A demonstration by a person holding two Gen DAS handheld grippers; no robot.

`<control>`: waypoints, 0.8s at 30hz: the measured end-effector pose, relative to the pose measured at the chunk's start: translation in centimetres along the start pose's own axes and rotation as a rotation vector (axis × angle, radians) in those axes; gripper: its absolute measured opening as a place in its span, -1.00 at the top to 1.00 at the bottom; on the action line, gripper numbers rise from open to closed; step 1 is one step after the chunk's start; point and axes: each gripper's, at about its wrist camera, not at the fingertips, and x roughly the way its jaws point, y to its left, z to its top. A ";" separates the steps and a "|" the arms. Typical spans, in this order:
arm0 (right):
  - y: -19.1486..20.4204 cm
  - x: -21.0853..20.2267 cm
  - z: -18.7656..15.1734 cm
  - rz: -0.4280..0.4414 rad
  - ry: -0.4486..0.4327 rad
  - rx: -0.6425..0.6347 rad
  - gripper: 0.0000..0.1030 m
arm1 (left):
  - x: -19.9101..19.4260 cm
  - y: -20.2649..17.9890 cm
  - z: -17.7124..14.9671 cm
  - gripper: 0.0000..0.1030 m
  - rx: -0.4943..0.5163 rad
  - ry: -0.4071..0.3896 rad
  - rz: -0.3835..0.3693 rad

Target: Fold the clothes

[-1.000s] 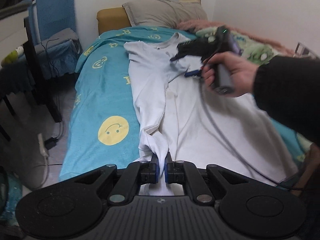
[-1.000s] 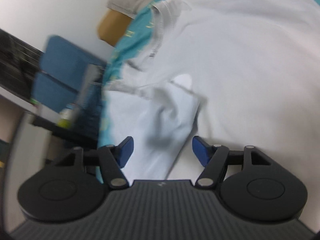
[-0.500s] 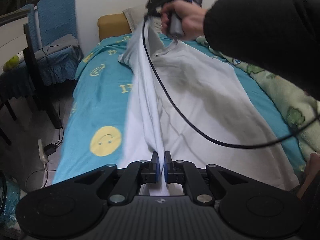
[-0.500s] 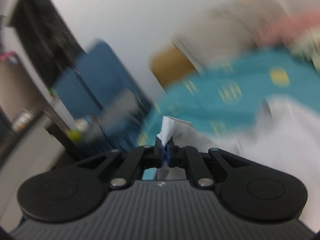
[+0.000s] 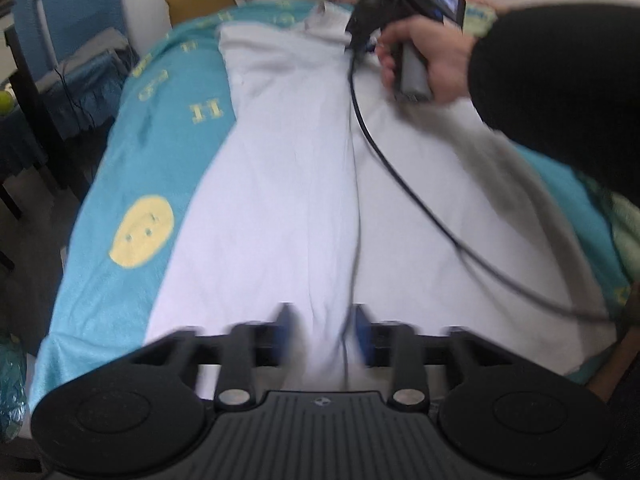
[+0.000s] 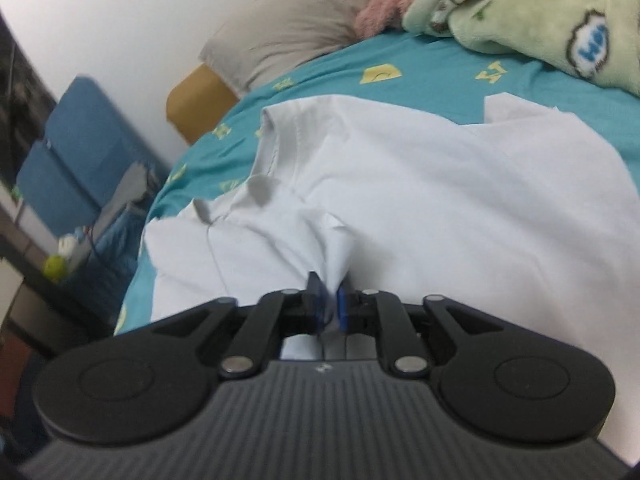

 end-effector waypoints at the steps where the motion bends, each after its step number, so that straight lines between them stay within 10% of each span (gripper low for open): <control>1: 0.6 -0.8 0.0 0.008 0.001 -0.015 -0.18 | -0.6 0.2 0.3 -0.25 -0.002 -0.030 0.004; 3: 1.5 -3.5 -0.3 0.026 -0.036 -0.046 -0.90 | -1.8 0.9 1.2 -0.57 -0.009 -0.085 0.018; 16: 6.4 -26.0 -5.1 -0.001 -0.165 -0.170 -0.86 | -10.1 2.8 6.3 -0.95 -0.087 -0.379 0.073; 24: 5.7 -32.3 -8.9 -0.026 -0.195 -0.162 -0.86 | -1.9 5.9 11.8 -0.94 -0.204 -0.233 -0.006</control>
